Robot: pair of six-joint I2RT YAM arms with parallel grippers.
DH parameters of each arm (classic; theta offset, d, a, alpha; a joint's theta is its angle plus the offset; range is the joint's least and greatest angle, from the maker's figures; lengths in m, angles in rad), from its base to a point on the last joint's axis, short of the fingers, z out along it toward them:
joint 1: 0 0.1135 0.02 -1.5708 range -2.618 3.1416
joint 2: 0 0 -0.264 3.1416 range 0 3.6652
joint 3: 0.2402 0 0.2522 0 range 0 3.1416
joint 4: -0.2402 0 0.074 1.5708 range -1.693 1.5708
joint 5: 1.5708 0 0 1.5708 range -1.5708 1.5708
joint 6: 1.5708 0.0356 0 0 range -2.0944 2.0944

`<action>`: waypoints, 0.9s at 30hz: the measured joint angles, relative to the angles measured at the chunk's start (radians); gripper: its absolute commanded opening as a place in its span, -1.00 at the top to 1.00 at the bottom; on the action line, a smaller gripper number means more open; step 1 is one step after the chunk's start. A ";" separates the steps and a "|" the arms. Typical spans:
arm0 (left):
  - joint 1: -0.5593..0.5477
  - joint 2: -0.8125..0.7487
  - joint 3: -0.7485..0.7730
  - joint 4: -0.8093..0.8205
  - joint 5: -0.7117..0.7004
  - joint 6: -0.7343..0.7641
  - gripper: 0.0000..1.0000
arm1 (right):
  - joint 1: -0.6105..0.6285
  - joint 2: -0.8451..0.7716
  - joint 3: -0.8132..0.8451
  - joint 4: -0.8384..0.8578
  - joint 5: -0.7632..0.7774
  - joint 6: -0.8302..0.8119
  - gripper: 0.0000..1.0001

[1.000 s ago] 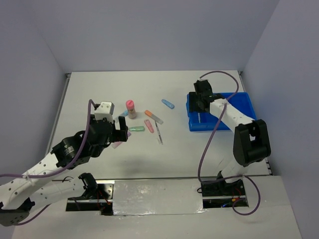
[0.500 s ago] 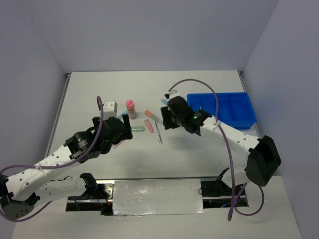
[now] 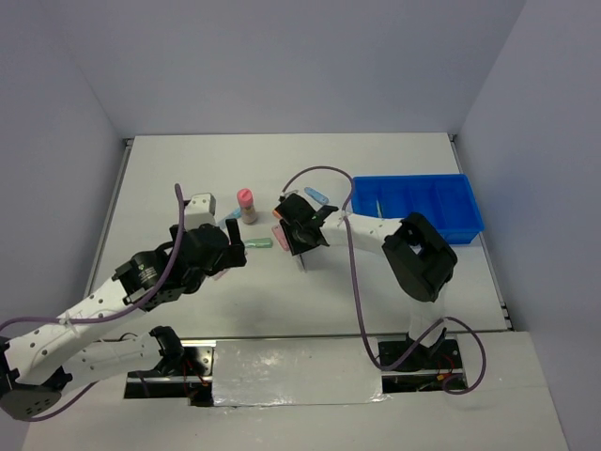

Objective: Sort the stationery into containers
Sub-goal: Pick up the pen from the center of the board.

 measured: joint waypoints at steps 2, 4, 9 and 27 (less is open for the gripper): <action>0.002 -0.022 -0.005 -0.002 0.000 0.000 -0.99 | 0.000 0.024 0.027 -0.002 0.002 -0.002 0.16; 0.002 -0.035 -0.011 -0.005 0.000 0.000 -0.99 | 0.000 0.041 0.049 -0.002 0.006 -0.004 0.16; 0.004 -0.037 -0.038 -0.008 0.006 0.001 -0.99 | 0.000 0.085 0.089 -0.006 0.026 -0.005 0.18; 0.004 -0.037 -0.053 -0.005 0.017 0.003 -0.99 | 0.000 0.095 0.067 -0.002 0.042 0.001 0.73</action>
